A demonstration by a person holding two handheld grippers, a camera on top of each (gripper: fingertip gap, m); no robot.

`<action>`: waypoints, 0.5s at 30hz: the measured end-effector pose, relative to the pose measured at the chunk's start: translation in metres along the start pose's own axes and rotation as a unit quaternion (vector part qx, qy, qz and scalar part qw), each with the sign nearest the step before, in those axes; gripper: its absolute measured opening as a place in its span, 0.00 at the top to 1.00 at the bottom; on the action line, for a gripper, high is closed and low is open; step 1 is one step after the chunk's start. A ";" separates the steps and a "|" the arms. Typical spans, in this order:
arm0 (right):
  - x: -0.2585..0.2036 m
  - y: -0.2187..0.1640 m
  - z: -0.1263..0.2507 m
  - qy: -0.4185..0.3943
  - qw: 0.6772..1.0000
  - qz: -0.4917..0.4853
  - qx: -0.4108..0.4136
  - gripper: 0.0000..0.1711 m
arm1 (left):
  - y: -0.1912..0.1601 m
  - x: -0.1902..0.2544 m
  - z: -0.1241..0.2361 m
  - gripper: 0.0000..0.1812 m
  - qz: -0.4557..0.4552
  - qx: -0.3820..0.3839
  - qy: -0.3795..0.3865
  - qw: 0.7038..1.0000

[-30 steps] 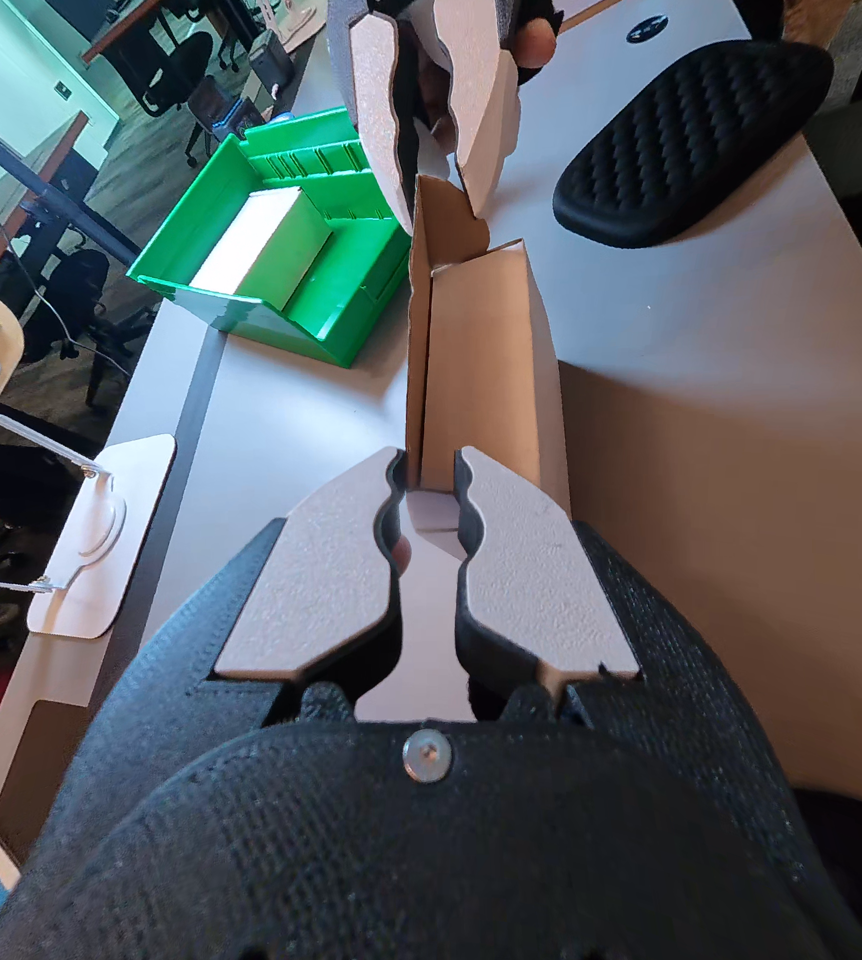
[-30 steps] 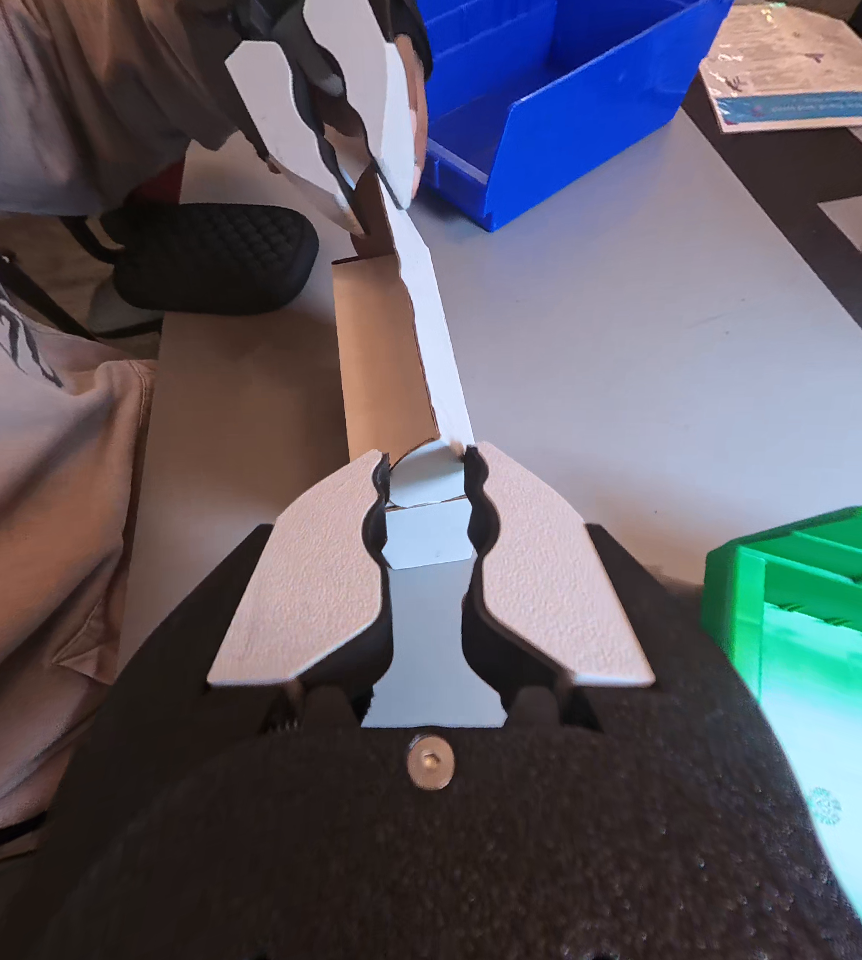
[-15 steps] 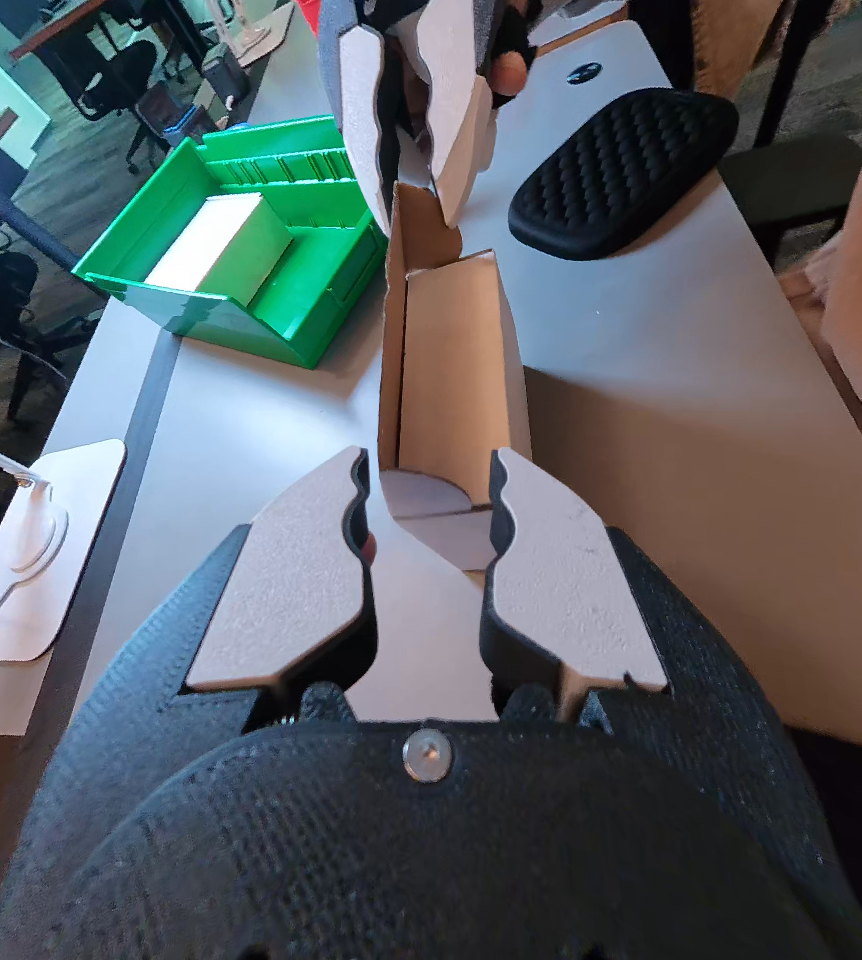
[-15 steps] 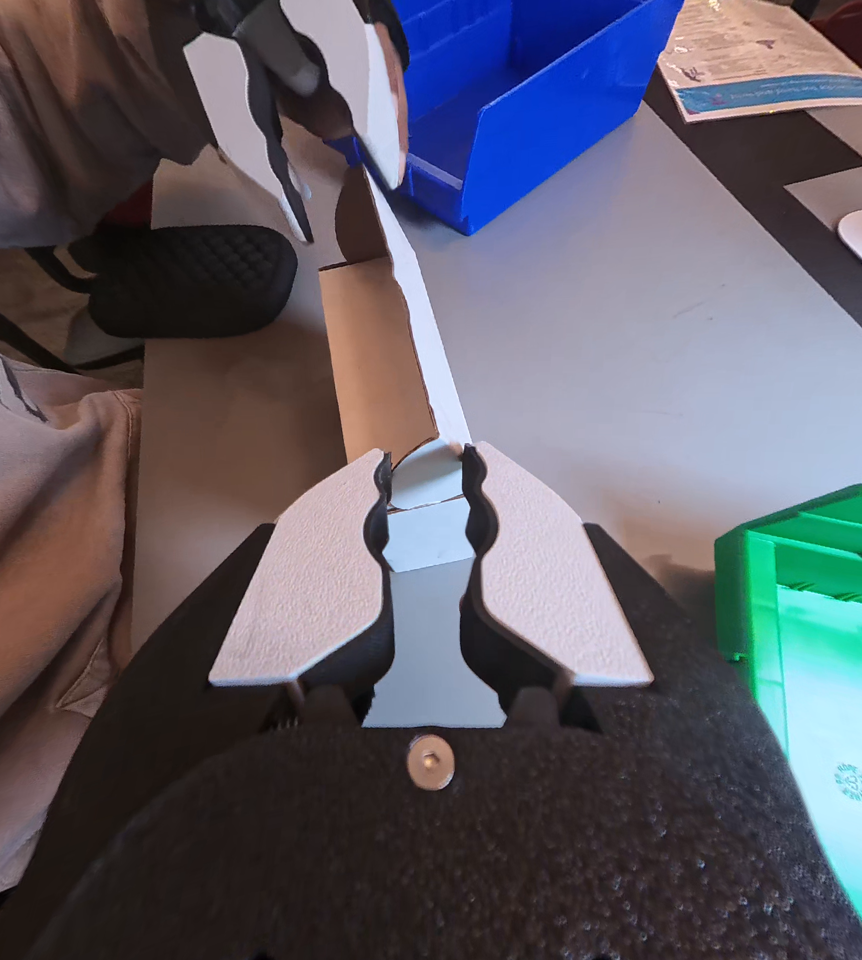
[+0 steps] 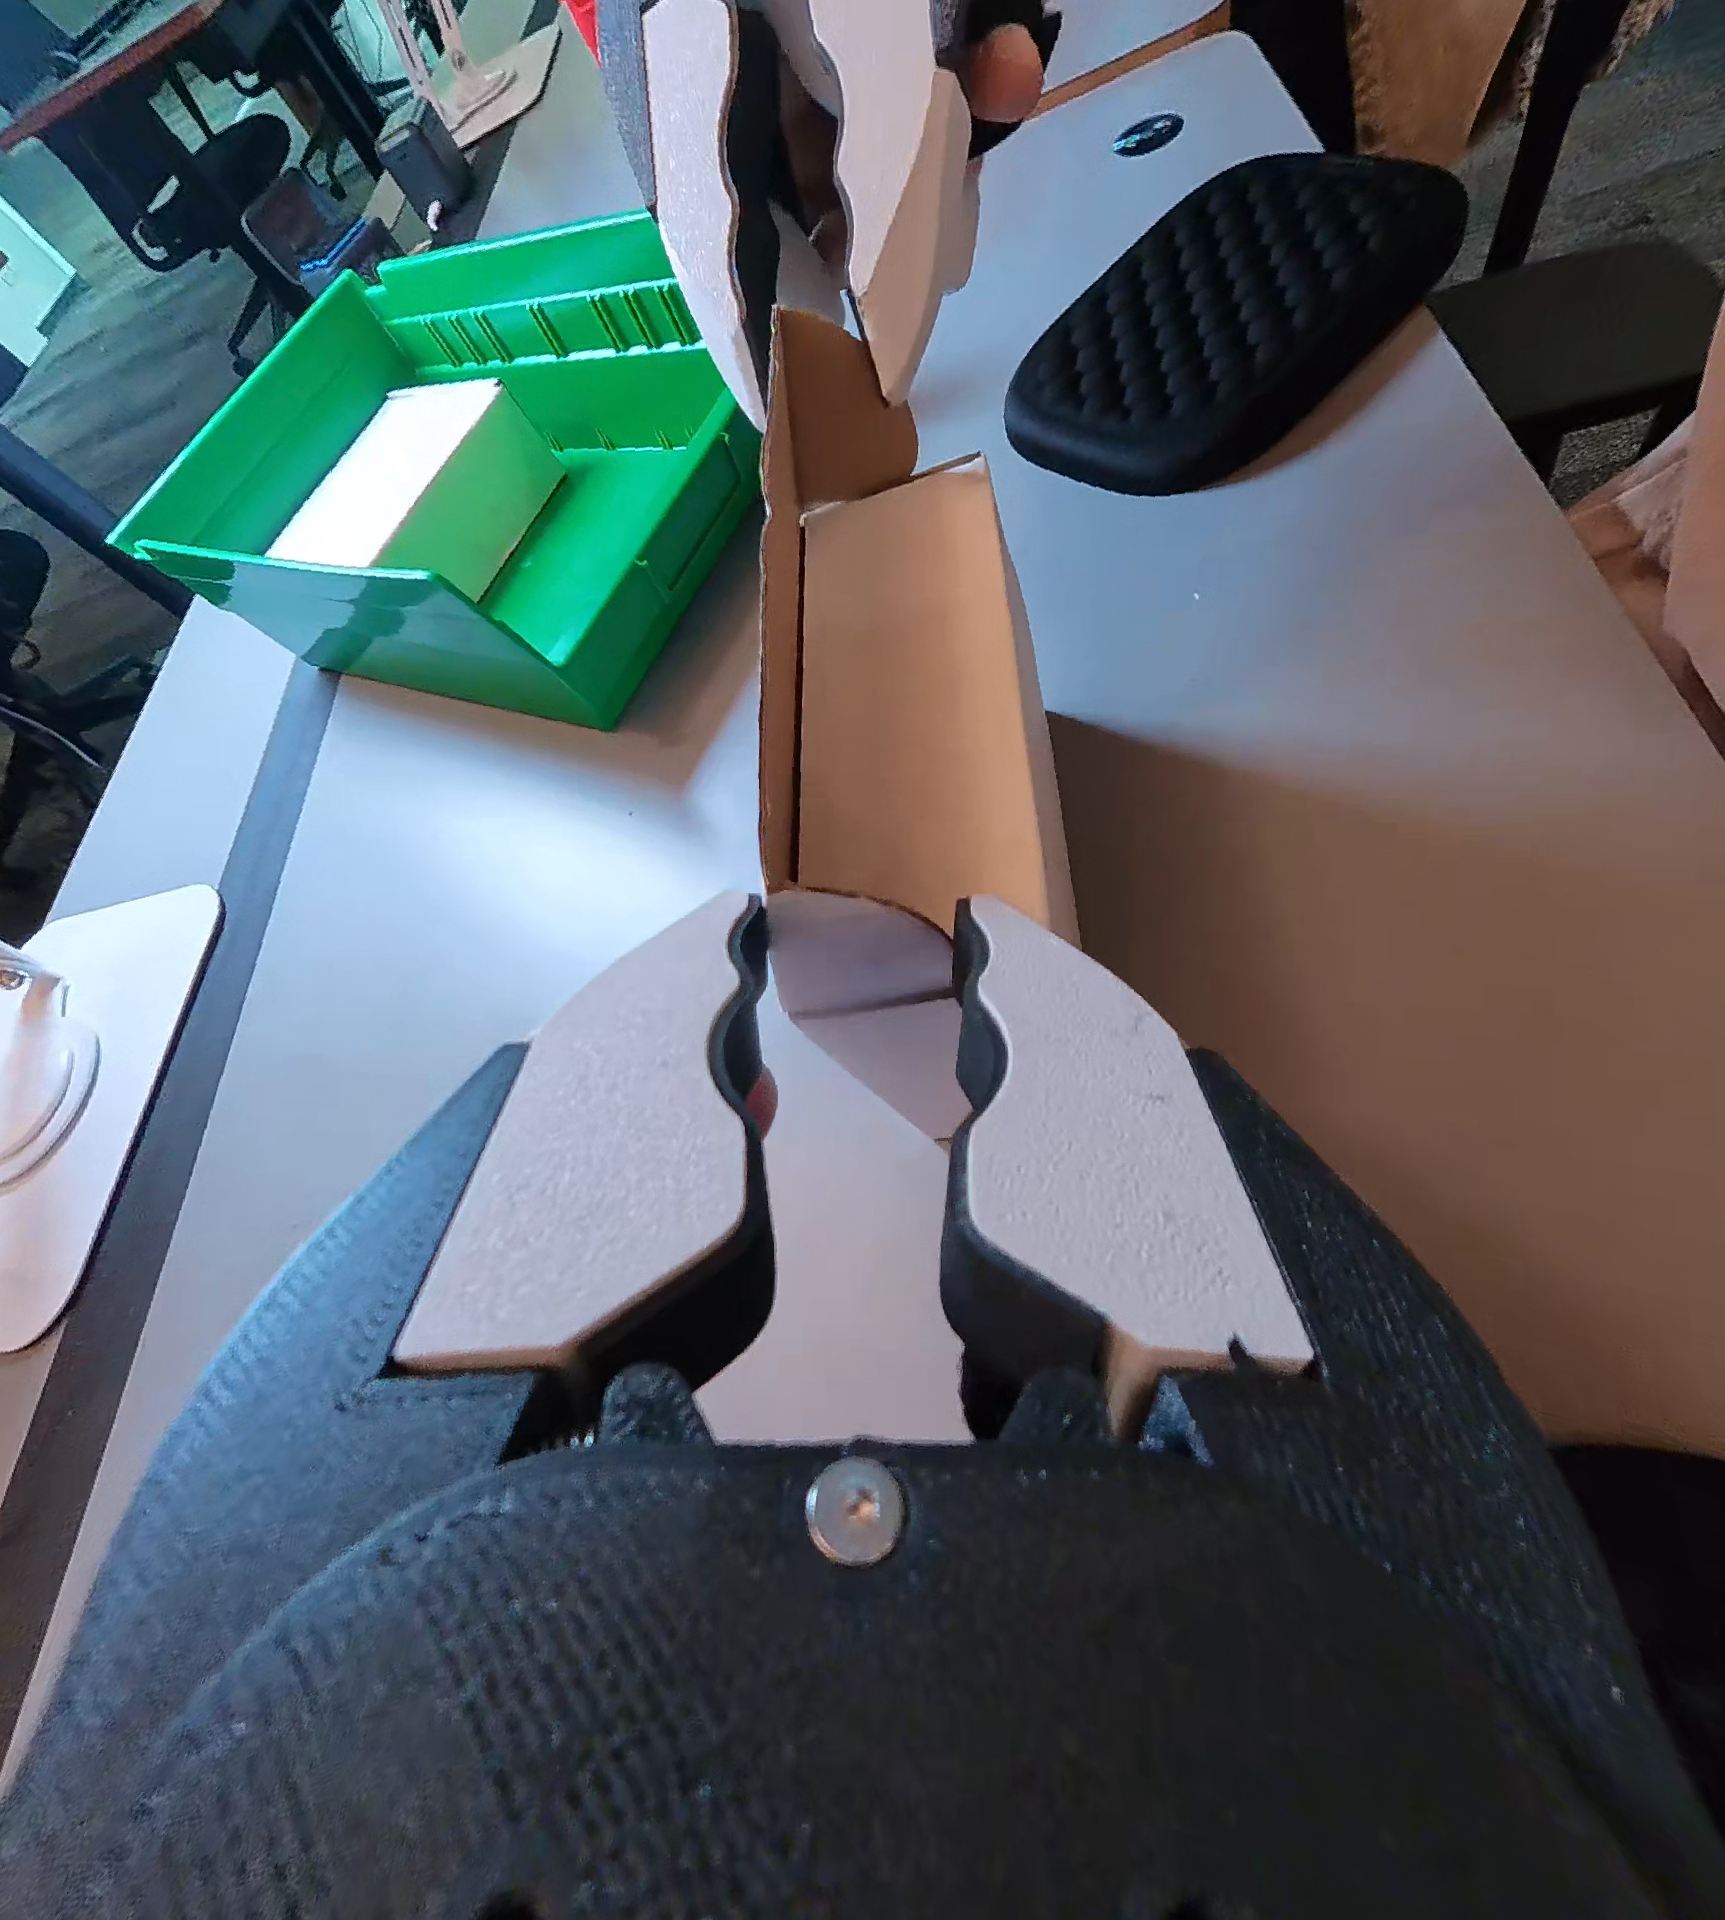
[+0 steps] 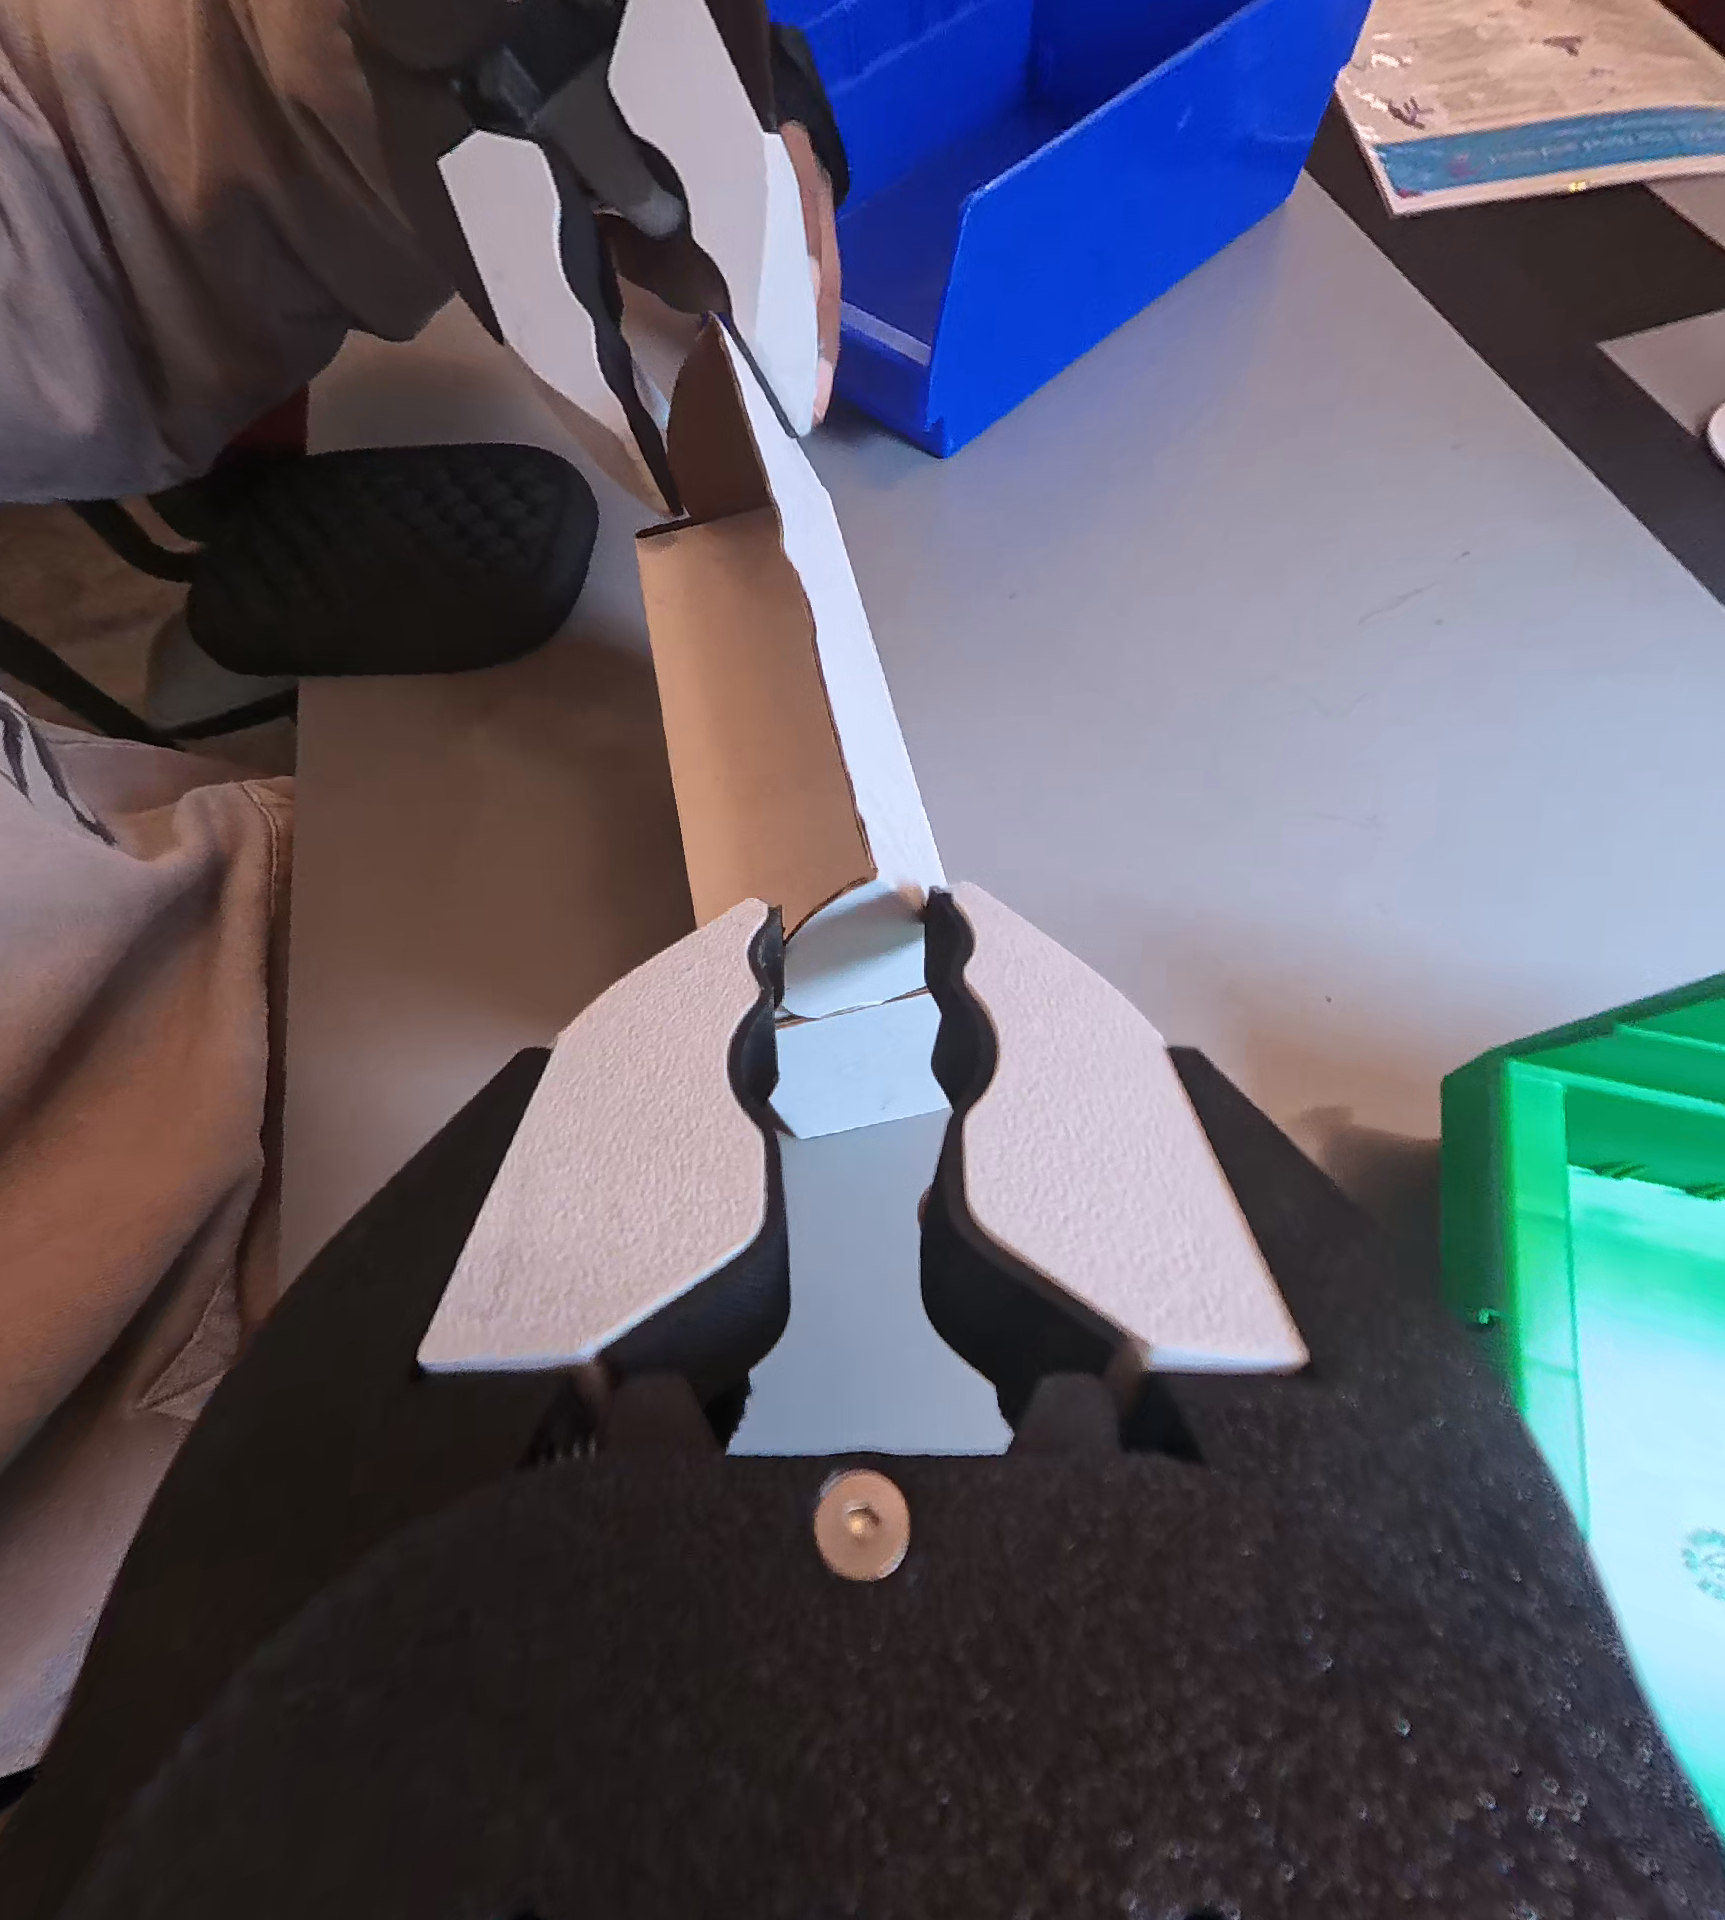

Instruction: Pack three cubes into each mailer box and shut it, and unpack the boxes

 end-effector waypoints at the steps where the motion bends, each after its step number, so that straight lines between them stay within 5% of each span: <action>1: -0.001 0.000 0.000 -0.004 1.000 -0.006 -0.002 0.85 | 0.000 0.000 0.000 0.81 0.002 -0.004 0.003 1.000; 9: -0.003 0.003 -0.001 -0.028 0.997 -0.073 -0.002 0.85 | 0.004 0.001 -0.001 0.81 0.012 -0.026 0.013 1.000; 15: -0.013 -0.004 -0.003 -0.060 0.994 0.087 -0.016 0.85 | 0.002 0.004 -0.002 0.81 -0.005 -0.035 0.016 0.999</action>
Point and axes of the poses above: each gripper's, where its closed fingertips meet, z back along the fingers, y out of its top, x = y × z across the jaws, the point moved 9 cm from there along z, back along the fingers, and after that the axes turned 8 degrees about -z, right-handed, at the moved point
